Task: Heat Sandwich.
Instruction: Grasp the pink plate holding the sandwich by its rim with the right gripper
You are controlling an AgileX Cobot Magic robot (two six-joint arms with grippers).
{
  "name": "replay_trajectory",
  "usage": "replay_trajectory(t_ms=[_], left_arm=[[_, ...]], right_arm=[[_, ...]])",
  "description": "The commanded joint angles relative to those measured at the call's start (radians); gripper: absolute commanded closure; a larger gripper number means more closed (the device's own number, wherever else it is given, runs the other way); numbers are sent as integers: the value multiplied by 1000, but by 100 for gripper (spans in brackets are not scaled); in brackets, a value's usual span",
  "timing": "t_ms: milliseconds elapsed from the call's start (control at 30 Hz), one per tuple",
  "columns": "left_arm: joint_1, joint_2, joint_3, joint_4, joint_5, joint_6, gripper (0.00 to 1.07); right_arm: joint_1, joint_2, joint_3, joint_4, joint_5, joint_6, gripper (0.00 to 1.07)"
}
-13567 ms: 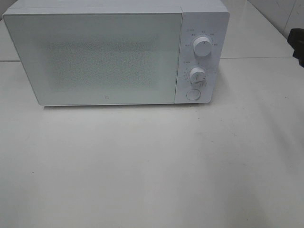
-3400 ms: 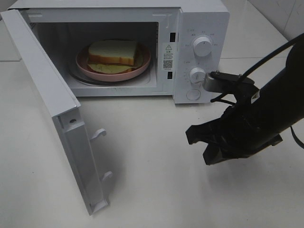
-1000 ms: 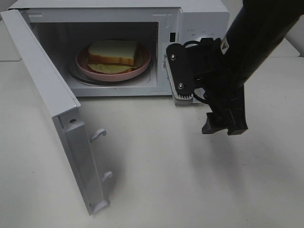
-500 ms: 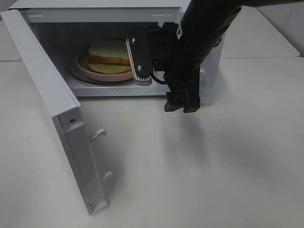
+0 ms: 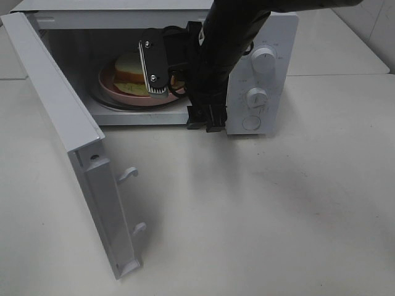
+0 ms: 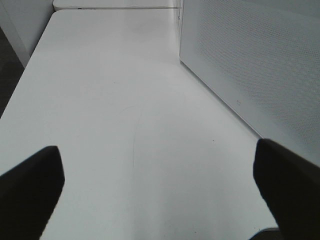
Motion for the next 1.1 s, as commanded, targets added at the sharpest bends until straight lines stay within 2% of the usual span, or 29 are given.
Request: replay_trajectory(t_ms=[33, 667, 1100], left_arm=[[2, -16, 2, -3, -15, -1, 9], [2, -16, 2, -3, -15, -1, 9], [2, -16, 2, -3, -15, -1, 9]], right_arm=[[4, 22, -23, 0, -15, -12, 25], [16, 232, -230, 4, -52, 26, 27], [16, 370, -419, 0, -44, 81, 30]])
